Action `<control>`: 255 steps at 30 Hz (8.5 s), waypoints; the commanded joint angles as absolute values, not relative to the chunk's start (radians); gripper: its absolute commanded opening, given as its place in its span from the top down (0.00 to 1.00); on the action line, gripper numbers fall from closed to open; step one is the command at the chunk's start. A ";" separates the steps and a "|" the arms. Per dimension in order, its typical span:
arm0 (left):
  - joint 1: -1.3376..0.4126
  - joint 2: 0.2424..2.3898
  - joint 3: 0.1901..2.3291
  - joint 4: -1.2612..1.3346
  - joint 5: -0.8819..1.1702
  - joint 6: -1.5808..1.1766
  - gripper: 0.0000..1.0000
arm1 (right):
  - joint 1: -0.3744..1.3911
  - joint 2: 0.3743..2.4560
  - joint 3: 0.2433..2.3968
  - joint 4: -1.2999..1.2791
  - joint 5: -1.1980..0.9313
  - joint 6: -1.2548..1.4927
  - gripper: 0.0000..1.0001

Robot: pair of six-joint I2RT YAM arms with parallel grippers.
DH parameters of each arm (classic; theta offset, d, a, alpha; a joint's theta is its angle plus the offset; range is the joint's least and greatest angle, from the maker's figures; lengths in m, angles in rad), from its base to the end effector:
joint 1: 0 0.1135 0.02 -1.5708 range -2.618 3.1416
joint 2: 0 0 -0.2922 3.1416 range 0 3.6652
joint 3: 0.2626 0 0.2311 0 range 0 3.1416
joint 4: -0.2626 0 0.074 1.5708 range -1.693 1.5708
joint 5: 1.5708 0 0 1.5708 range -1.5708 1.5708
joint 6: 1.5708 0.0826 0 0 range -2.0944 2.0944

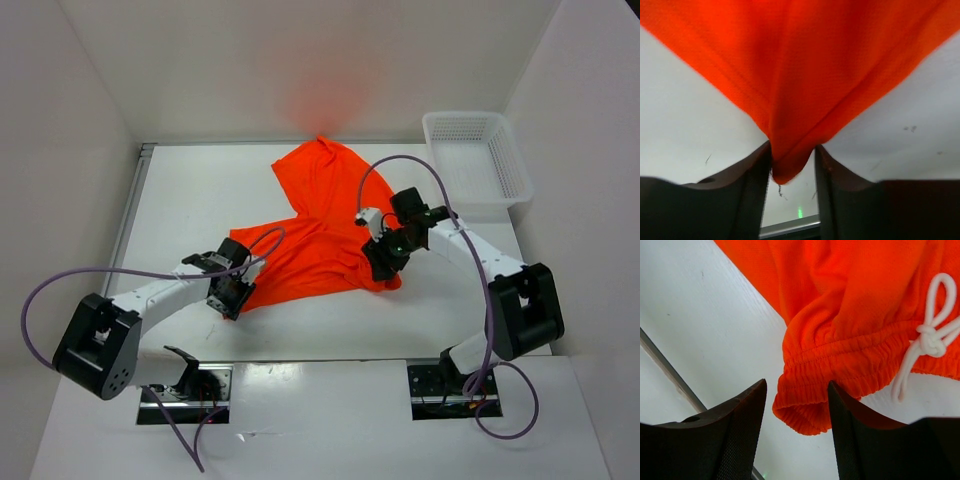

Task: Fold and stack the shorts
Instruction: Flatten the shorts out, then fold the shorts

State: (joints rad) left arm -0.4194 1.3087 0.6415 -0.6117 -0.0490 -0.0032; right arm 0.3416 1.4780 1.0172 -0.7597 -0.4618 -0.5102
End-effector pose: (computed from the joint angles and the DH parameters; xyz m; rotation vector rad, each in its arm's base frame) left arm 0.1859 -0.0785 0.1549 0.5780 2.7867 -0.0196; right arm 0.2423 0.1252 0.2200 -1.2164 2.4097 0.5916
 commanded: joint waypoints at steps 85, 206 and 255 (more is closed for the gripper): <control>-0.098 1.848 1.430 -0.419 0.242 0.000 0.24 | 0.178 1.786 1.138 -0.278 0.032 -0.330 0.31; -0.072 2.611 3.132 -1.029 0.319 0.000 1.00 | 0.258 1.844 1.557 -0.192 0.255 -0.603 1.00; -0.776 1.470 1.124 -0.770 0.224 0.000 0.38 | 0.222 1.640 1.037 -0.104 0.164 -0.888 1.00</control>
